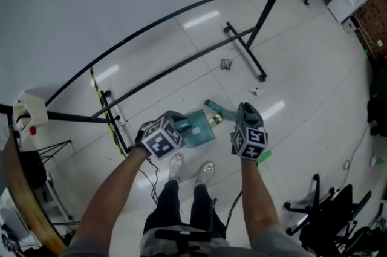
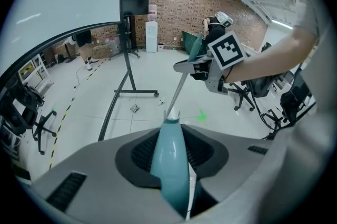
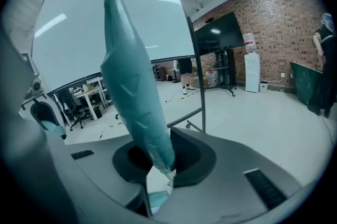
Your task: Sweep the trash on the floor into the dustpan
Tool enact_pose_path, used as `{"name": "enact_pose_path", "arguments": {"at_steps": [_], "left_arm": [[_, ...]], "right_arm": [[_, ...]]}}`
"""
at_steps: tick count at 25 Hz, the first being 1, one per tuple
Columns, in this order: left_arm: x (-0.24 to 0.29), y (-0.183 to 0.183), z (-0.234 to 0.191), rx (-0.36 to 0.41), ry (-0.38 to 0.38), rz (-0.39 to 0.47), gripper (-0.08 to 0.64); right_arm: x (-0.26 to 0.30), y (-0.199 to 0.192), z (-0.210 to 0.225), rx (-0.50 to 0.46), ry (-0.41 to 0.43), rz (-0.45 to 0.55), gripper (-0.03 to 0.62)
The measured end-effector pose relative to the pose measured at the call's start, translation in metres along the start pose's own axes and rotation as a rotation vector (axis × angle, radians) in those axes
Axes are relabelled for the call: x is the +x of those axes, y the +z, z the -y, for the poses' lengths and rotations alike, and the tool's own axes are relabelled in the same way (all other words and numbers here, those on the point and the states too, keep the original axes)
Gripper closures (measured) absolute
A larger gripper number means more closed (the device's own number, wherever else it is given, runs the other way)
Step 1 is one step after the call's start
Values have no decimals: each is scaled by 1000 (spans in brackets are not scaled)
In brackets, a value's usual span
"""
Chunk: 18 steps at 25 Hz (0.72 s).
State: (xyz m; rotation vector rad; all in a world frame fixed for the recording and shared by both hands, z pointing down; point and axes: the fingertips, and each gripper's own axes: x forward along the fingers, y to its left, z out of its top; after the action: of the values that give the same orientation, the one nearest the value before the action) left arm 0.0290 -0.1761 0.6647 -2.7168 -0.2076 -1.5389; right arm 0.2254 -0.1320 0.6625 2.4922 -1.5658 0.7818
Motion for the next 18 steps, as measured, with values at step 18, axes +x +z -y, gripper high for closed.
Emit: {"name": "enact_pose_path", "arguments": {"at_steps": [18], "left_arm": [[-6,-6,8,54,-26,-4,439]], "right_arm": [[-31,-10,-10,272,67,-100,540]]}}
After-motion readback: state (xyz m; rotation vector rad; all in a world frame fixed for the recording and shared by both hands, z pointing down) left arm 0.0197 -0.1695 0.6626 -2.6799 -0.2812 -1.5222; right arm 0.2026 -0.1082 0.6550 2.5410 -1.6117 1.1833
